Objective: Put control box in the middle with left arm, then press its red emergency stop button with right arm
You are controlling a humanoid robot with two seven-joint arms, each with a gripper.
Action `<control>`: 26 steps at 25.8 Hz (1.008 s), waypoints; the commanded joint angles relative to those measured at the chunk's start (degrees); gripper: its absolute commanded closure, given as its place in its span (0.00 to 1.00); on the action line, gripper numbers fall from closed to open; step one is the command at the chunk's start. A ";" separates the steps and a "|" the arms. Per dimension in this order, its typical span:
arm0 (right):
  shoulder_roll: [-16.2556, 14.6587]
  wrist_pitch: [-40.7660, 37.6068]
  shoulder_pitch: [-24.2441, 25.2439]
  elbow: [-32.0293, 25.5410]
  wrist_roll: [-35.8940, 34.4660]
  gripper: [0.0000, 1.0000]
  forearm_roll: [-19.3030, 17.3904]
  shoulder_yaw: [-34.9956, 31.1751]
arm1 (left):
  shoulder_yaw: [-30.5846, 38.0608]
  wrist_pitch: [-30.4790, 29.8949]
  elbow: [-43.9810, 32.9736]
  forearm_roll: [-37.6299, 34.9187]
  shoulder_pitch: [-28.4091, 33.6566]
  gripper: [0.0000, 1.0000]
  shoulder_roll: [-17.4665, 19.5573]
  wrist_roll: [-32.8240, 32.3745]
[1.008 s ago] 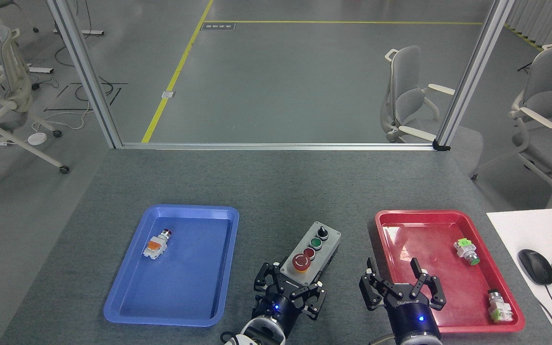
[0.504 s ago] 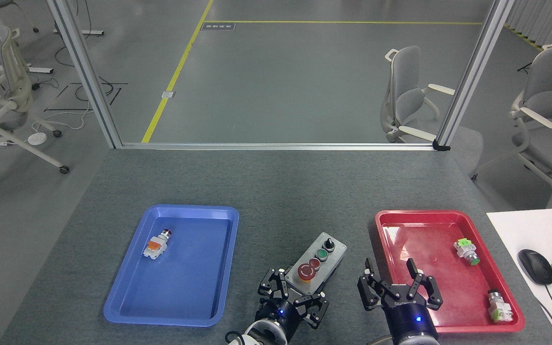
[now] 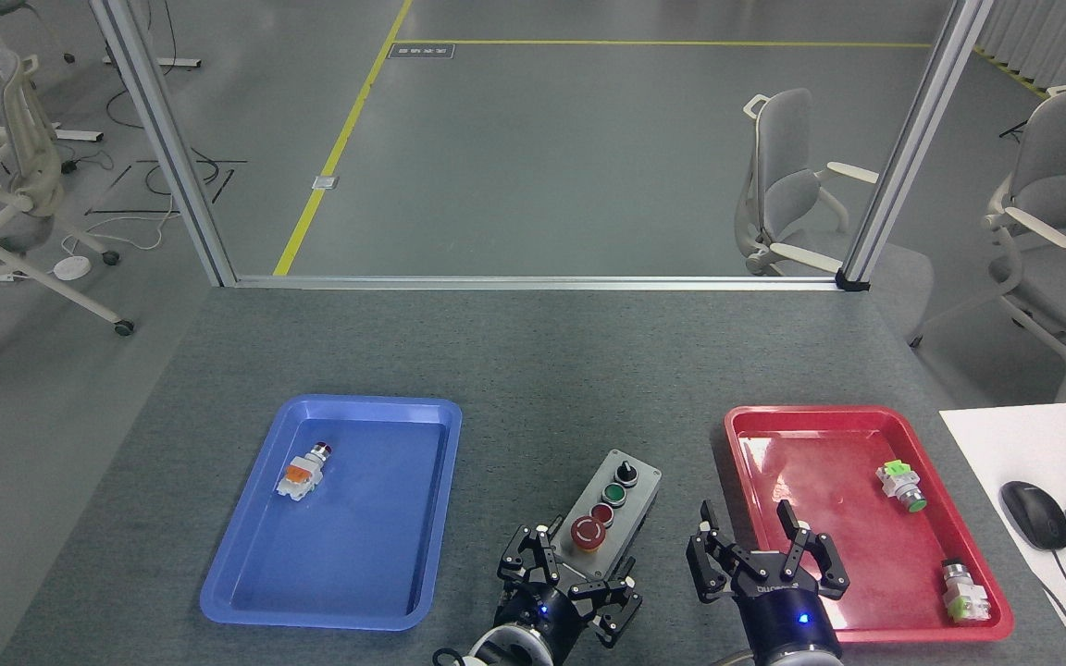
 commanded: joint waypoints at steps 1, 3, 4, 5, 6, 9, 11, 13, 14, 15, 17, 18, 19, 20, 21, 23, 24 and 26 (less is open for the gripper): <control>-0.07 -0.22 -0.09 0.01 -0.04 0.19 0.00 0.19 | 0.54 -1.50 -4.91 0.14 3.00 0.01 4.48 0.07; -0.07 -0.48 -0.26 0.01 -0.04 0.27 0.09 0.90 | 1.07 -2.20 -7.02 0.14 4.58 0.01 7.12 0.07; -0.07 -0.48 -0.44 0.01 -0.04 0.32 0.17 1.77 | 1.59 -2.56 -7.81 0.23 5.64 0.01 8.09 0.07; -0.16 -0.57 -0.52 0.01 -0.04 0.38 0.26 2.74 | 2.30 -3.00 -8.78 0.14 6.69 0.01 9.14 0.07; -0.07 -0.66 -0.52 0.01 -0.04 0.45 0.61 3.36 | 3.35 -3.61 -10.10 0.14 7.66 0.01 10.28 0.07; 0.02 -3.38 -0.52 0.01 0.13 0.69 2.28 4.06 | 7.83 -6.86 -13.97 0.14 10.91 0.01 13.71 0.16; 0.19 -5.40 -0.52 -0.08 0.22 0.80 3.07 4.24 | 12.05 -9.85 -16.25 0.23 13.02 0.01 15.12 0.16; 0.98 -5.84 -0.70 0.01 0.22 0.89 3.34 5.38 | 17.94 -13.72 -19.41 0.14 15.13 0.01 16.70 0.16; 1.25 -5.84 -0.79 0.10 0.22 0.92 3.60 6.26 | 21.10 -16.18 -21.61 0.14 16.45 0.01 17.67 0.07; 1.34 -5.84 -0.88 0.18 0.22 0.96 4.13 6.96 | 24.35 -18.73 -23.90 0.14 17.76 0.01 18.37 0.07; 1.43 -5.75 -2.37 0.98 0.31 1.00 4.74 8.81 | 31.91 -23.12 -28.73 0.14 20.40 0.01 18.90 -0.20; 1.43 -5.49 -2.90 1.77 0.31 1.00 4.74 9.95 | 35.95 -24.88 -30.75 0.23 21.28 0.01 18.90 -0.20; 1.51 -5.31 -3.51 2.64 0.40 1.00 4.74 11.09 | 39.73 -26.37 -31.98 0.23 21.63 0.01 18.81 -0.20; 1.43 -5.14 -4.39 3.52 0.40 1.00 4.74 12.15 | 43.25 -27.60 -32.51 0.23 21.63 0.01 18.46 -0.20; 1.43 -5.14 -5.18 4.58 0.40 1.00 4.74 13.11 | 46.15 -28.40 -32.60 0.23 21.11 0.01 18.37 -0.20; 1.51 -4.79 -5.89 6.42 0.40 1.00 4.66 14.87 | 50.99 -28.48 -32.25 0.84 19.61 0.01 18.20 -0.20; 1.51 -4.35 -6.24 6.95 0.40 1.00 4.66 15.66 | 52.57 -28.22 -31.63 1.81 17.94 0.01 18.28 -0.37; 1.51 -3.82 -6.59 7.66 0.49 1.00 4.66 16.80 | 54.42 -27.69 -28.82 4.71 15.22 0.01 18.20 -0.81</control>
